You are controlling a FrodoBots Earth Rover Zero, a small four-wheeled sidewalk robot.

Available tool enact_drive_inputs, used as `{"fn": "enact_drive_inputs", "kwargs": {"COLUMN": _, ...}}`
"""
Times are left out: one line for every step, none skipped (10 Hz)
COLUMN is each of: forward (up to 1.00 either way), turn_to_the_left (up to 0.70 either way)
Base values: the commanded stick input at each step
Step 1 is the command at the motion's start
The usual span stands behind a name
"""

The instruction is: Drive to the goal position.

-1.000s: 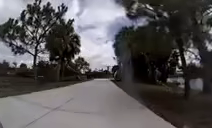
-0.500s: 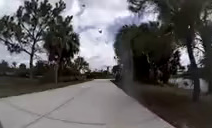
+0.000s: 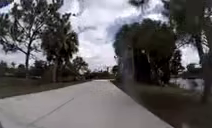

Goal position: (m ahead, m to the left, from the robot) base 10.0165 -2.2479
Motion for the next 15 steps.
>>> {"fn": "enact_drive_inputs", "kwargs": {"forward": 0.59, "turn_to_the_left": 0.01}}
{"fn": "enact_drive_inputs", "kwargs": {"forward": 0.59, "turn_to_the_left": 0.01}}
{"fn": "enact_drive_inputs", "kwargs": {"forward": 0.59, "turn_to_the_left": 0.01}}
{"fn": "enact_drive_inputs", "kwargs": {"forward": 0.59, "turn_to_the_left": 0.01}}
{"fn": "enact_drive_inputs", "kwargs": {"forward": 0.59, "turn_to_the_left": 0.01}}
{"fn": "enact_drive_inputs", "kwargs": {"forward": 0.59, "turn_to_the_left": 0.01}}
{"fn": "enact_drive_inputs", "kwargs": {"forward": 0.59, "turn_to_the_left": 0.01}}
{"fn": "enact_drive_inputs", "kwargs": {"forward": 0.59, "turn_to_the_left": 0.01}}
{"fn": "enact_drive_inputs", "kwargs": {"forward": 0.59, "turn_to_the_left": 0.01}}
{"fn": "enact_drive_inputs", "kwargs": {"forward": 0.59, "turn_to_the_left": 0.01}}
{"fn": "enact_drive_inputs", "kwargs": {"forward": 0.59, "turn_to_the_left": 0.01}}
{"fn": "enact_drive_inputs", "kwargs": {"forward": 0.59, "turn_to_the_left": 0.01}}
{"fn": "enact_drive_inputs", "kwargs": {"forward": 0.59, "turn_to_the_left": 0.01}}
{"fn": "enact_drive_inputs", "kwargs": {"forward": 0.59, "turn_to_the_left": 0.01}}
{"fn": "enact_drive_inputs", "kwargs": {"forward": 0.59, "turn_to_the_left": 0.01}}
